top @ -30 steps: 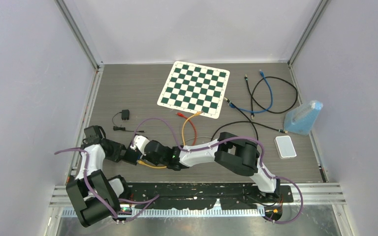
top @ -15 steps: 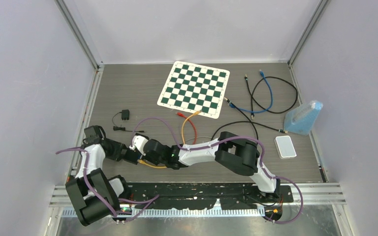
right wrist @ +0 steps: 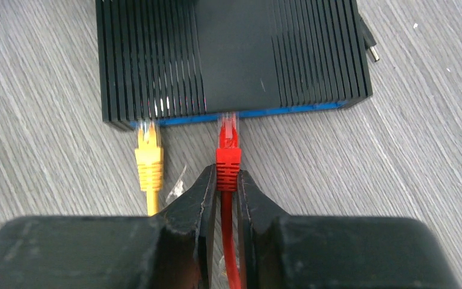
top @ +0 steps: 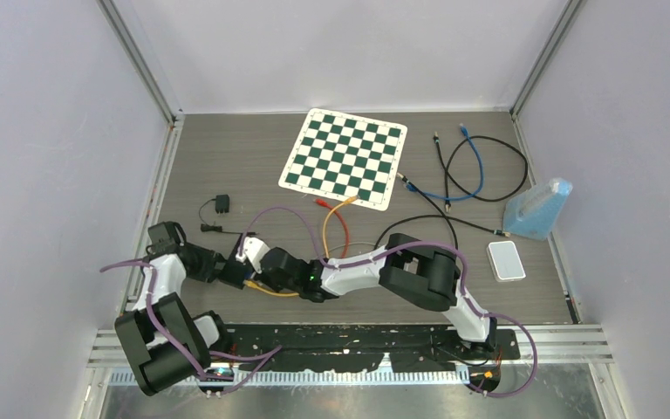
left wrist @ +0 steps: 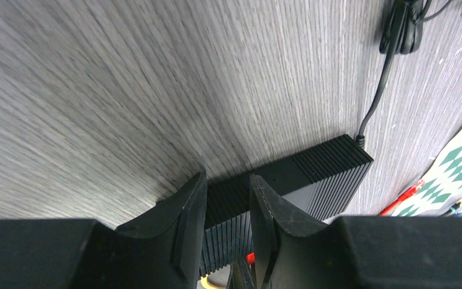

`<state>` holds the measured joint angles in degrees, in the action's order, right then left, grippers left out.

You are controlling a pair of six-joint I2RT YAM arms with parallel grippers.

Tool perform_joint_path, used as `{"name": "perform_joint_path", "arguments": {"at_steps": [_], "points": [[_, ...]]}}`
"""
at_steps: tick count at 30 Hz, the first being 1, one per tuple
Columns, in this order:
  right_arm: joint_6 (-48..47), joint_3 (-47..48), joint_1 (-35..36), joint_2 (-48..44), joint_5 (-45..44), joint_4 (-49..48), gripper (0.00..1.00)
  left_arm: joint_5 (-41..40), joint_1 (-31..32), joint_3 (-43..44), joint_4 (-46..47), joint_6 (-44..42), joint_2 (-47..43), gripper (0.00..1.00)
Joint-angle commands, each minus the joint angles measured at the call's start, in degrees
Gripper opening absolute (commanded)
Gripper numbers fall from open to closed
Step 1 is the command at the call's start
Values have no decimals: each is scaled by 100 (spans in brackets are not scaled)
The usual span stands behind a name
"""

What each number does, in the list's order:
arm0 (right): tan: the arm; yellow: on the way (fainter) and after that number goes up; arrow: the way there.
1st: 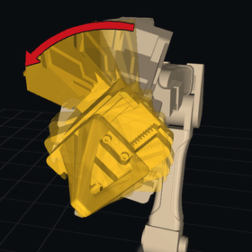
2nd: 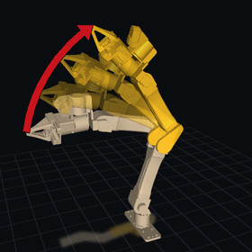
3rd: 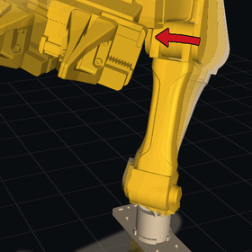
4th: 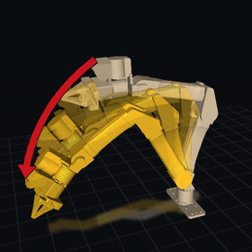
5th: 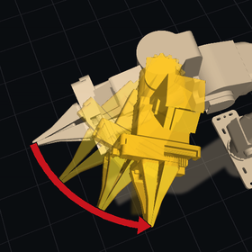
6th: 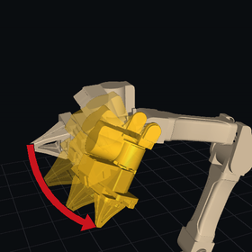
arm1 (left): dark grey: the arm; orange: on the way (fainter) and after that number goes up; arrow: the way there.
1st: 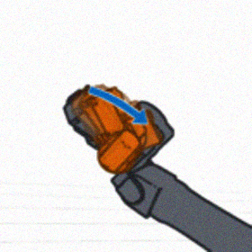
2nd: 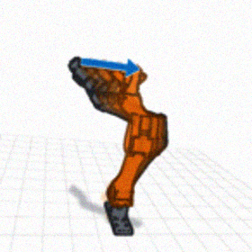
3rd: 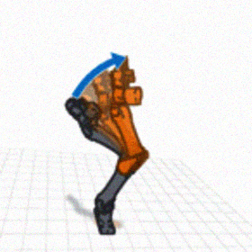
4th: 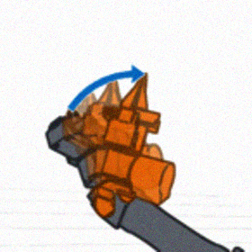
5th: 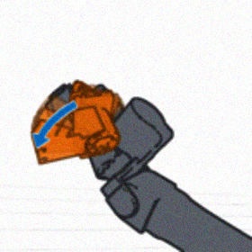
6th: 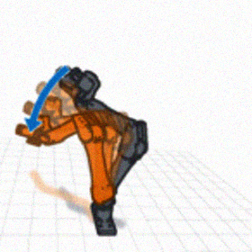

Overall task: Insert the plug into the switch port
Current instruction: Insert the connector into the switch port.

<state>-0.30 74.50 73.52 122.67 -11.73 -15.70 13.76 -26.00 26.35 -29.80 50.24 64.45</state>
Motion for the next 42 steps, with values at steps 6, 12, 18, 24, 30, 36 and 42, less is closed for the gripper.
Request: {"name": "perform_joint_path", "arguments": {"at_steps": [6,12,18,24,30,36,42], "points": [[358,-321,-40,104,-300,-1147,5,315,25,-202,-272,-329,257,34],[193,-342,-43,182,-49,-1403,5,474,20,-265,-187,-348,175,33],[141,-431,-44,223,115,-1882,5,647,25,-362,-260,-339,71,32],[-50,-421,-30,293,153,-2216,5,957,25,-486,-266,-378,102,26],[-122,-230,-29,363,132,-2169,5,1160,25,-687,-156,-383,103,21],[-141,120,-29,453,-90,-2003,5,1320,25,-835,-38,-388,150,7],[-291,418,-30,540,-26,-1906,5,1469,34,-871,103,-416,225,0]]}}
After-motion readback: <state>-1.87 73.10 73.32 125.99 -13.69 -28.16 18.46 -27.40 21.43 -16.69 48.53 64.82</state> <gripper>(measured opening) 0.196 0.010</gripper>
